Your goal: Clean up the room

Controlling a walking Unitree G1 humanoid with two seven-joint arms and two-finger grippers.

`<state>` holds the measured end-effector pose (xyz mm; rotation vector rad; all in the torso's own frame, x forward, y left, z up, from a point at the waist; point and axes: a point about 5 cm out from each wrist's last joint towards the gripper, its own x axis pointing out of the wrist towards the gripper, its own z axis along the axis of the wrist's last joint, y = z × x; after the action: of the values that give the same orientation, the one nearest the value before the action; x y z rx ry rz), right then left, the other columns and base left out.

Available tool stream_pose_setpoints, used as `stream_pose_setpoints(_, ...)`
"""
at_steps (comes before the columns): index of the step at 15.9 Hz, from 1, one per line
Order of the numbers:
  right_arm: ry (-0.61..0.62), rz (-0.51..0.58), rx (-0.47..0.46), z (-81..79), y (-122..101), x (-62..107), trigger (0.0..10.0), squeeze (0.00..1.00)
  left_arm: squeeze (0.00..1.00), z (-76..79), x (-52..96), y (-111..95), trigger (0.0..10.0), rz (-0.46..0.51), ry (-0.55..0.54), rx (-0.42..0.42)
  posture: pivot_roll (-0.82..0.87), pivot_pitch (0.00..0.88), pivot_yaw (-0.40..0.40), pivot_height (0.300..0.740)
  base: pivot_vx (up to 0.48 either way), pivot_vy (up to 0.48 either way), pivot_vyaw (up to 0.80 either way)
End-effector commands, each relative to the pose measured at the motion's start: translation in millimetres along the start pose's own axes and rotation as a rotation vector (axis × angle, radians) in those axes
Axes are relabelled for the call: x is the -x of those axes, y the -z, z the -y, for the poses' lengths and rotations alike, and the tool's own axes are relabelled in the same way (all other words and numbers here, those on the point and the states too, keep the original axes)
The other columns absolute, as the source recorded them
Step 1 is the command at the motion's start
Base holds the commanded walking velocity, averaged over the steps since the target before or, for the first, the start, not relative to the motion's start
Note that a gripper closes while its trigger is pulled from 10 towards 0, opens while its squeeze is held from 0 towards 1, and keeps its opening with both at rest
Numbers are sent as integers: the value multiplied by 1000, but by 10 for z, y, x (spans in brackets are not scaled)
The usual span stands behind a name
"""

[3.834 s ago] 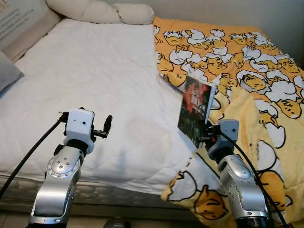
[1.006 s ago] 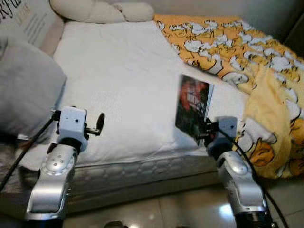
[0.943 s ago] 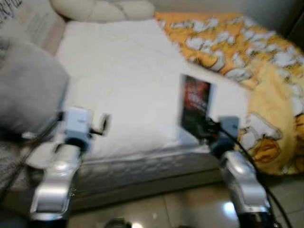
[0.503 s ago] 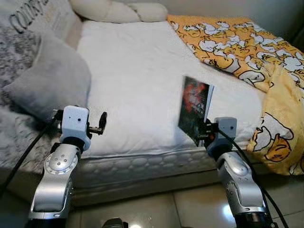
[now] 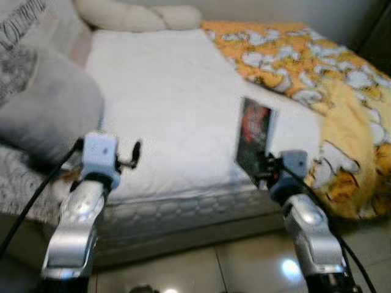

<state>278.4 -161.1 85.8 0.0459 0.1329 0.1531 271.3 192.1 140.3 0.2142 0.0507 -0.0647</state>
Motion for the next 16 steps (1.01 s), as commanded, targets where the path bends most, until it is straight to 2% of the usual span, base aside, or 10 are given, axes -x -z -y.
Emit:
stream_pose_setpoints(1,-20,64,-3,-33,-147,-45,10000,0,184,-8,14,8,10000,-3,3,-1,49,0,-66,740,330,0,0)
stream_pose_setpoints(2,-13,66,-20,-18,-149,-46,10000,0,184,-2,12,5,10000,-3,5,-2,48,0,-65,740,330,0,0)
stream_pose_setpoints(8,-63,45,17,-47,-134,-56,10000,0,184,0,6,0,10000,-5,5,1,49,0,-65,740,336,0,0)
stream_pose_setpoints(11,-68,51,18,-55,-148,-61,10000,0,184,2,-1,-4,10000,-4,6,2,49,0,-65,740,344,0,800)
stream_pose_setpoints(16,-62,53,-2,-49,-151,-44,10000,0,188,7,-2,-4,10000,-4,8,2,47,0,-65,740,346,0,0)
